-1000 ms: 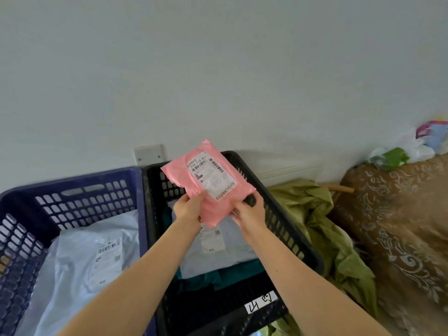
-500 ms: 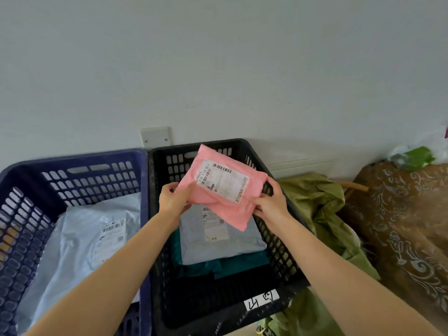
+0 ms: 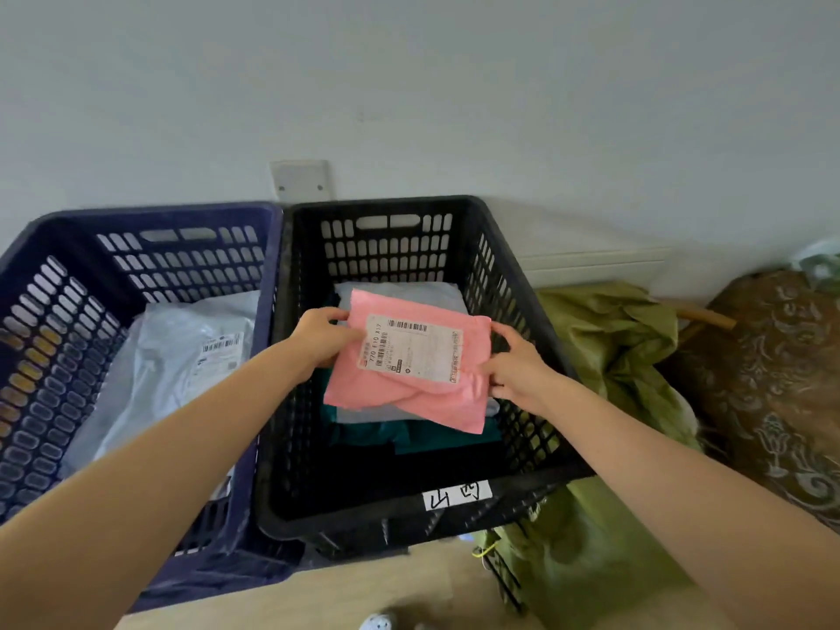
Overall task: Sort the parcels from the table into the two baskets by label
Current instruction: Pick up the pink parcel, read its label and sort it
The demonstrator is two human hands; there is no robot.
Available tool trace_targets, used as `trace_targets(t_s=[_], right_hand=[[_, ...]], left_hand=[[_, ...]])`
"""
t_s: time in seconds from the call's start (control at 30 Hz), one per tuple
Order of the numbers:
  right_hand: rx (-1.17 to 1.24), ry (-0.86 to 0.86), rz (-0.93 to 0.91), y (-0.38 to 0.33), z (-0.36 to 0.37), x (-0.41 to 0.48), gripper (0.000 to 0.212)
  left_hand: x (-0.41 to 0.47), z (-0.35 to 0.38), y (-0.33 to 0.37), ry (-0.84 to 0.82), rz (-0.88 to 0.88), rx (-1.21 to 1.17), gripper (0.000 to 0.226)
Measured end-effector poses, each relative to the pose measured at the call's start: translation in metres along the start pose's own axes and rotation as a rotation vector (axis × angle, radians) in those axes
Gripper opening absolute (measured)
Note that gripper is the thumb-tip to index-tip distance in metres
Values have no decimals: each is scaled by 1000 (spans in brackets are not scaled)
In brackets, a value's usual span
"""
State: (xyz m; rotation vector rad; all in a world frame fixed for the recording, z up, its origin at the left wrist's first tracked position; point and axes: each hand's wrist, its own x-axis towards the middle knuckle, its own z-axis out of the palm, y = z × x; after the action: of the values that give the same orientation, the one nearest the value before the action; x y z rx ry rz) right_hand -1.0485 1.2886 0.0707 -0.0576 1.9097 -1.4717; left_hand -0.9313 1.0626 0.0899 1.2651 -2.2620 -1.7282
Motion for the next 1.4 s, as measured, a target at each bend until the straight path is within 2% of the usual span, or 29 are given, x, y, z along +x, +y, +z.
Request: trace_targets(t_s=[0.07,0.23,0.37,0.47,0.53,0.6,0.7,0.8,0.87,1.03,1.2,1.3,1.4], right_hand=[[-53,-21,71,4,0,1,71],[-263,-48,194,7,2,7,55],[-538,-82,222,8,5,16,43],[-690,-111,250,19,6,24,67],[-746,-138,281,26,7,28,70],[-805,-178,321,36,8,31,72],[-927,-201,354,47,13,37,89],[-1110,-230,342,57,15,39,91],[-1195,-231,323,62,16,43,88],[-1228,-227,384,74,16,53,109],[-1206,-177,401,84,16,51,103],[-1290,-188,306,88,15,50,92],[-1500,-201,84,83,17,44,73]], left_hand=[[-5,4,-3,-3,-28,46,18],[-8,19,-18,-28,-136,165,10],[-9,27,-27,-55,-224,206,25],[-11,38,-35,-105,-258,197,55],[-10,45,-40,-152,-258,255,71],[-7,51,-47,-243,-282,366,69],[0,59,-56,-402,-320,542,61],[7,67,-65,-515,-322,689,61],[12,74,-71,-541,-294,768,55],[20,93,-85,-532,-155,940,46],[19,99,-96,-542,16,1049,44],[14,102,-101,-491,166,1257,43],[7,105,-93,-460,391,1482,47]])
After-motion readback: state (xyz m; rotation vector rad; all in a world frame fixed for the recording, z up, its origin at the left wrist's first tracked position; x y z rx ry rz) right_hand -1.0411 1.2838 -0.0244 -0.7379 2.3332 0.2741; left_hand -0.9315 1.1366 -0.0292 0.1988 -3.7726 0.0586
